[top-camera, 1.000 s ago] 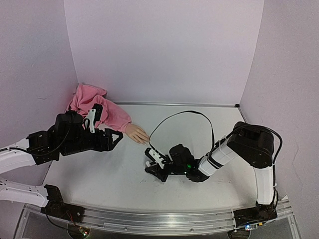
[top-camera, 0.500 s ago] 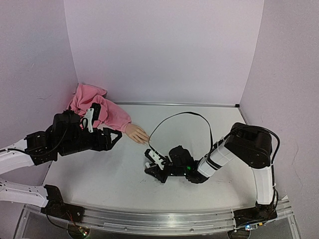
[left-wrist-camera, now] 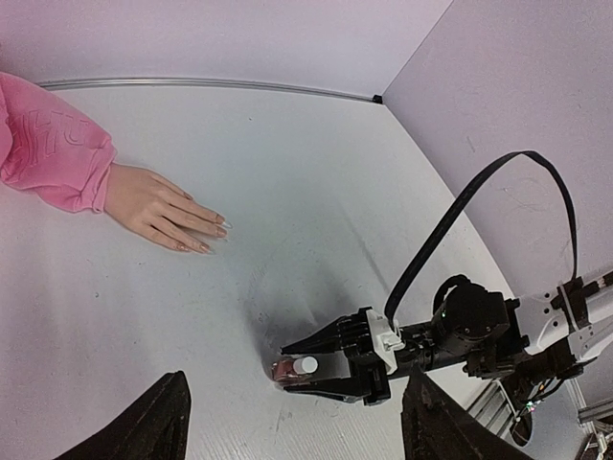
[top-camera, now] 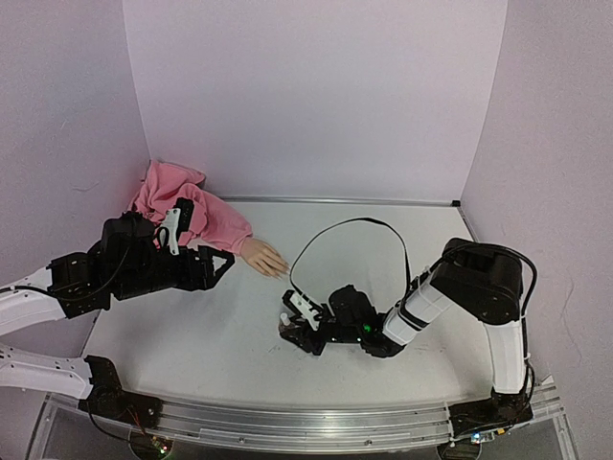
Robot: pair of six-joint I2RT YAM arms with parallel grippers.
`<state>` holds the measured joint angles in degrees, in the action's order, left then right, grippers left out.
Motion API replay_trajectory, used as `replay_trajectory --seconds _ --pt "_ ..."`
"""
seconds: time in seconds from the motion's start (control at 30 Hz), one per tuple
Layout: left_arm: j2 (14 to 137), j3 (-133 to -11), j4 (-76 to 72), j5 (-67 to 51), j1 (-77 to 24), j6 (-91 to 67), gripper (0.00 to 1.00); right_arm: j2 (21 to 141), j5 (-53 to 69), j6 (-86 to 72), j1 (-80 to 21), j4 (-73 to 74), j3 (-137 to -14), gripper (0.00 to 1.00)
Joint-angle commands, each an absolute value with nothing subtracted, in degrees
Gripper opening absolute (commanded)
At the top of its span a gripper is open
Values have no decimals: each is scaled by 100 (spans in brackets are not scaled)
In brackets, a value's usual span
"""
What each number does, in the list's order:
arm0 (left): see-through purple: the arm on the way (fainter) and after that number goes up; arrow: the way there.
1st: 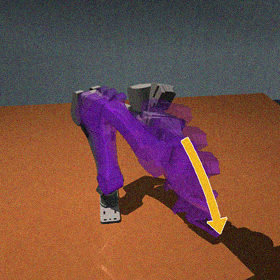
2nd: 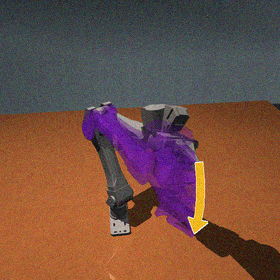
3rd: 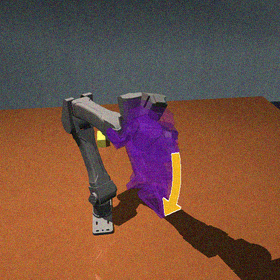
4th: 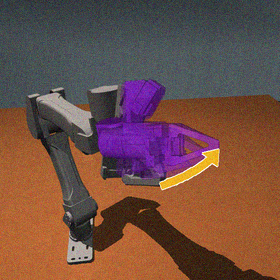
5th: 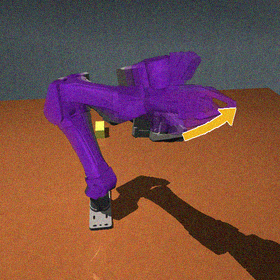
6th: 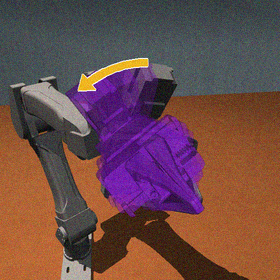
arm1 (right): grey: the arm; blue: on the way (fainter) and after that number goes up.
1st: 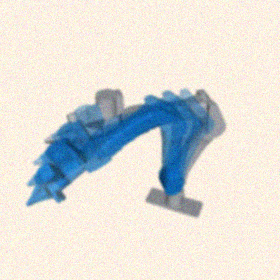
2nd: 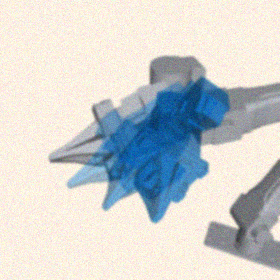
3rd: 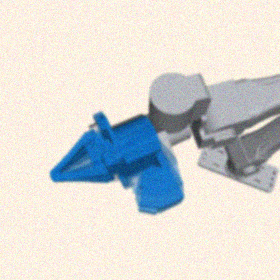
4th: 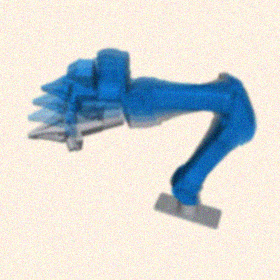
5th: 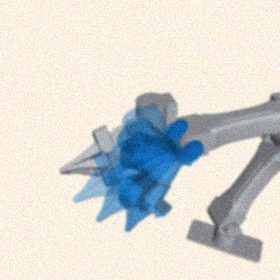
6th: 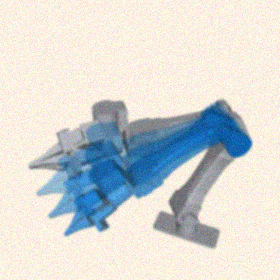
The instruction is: Paint the nails
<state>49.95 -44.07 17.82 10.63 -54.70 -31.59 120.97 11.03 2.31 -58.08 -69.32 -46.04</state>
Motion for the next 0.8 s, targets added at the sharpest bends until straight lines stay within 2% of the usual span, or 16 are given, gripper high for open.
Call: replay_trajectory --seconds 0.0,0.3,0.5,0.67,0.77 --pt "4979 -4423 1661 1062 -5444 -3120 77 11957 959 221 -5855 -7183 -4489 40" --pt "5006 -4446 1653 1028 -5441 -3122 79 11885 928 190 -5861 -7383 -4475 13" --pt "5080 -4447 1545 872 -5440 -3128 80 11474 1013 71 -5856 -7255 -4503 0" --pt "5387 -4645 1465 239 -5440 -2851 80 10707 1862 -159 -5739 -6434 -4637 0" --pt "5763 -4935 1424 -521 -5447 -2585 75 10197 2628 -393 -5520 -5775 -4803 0"
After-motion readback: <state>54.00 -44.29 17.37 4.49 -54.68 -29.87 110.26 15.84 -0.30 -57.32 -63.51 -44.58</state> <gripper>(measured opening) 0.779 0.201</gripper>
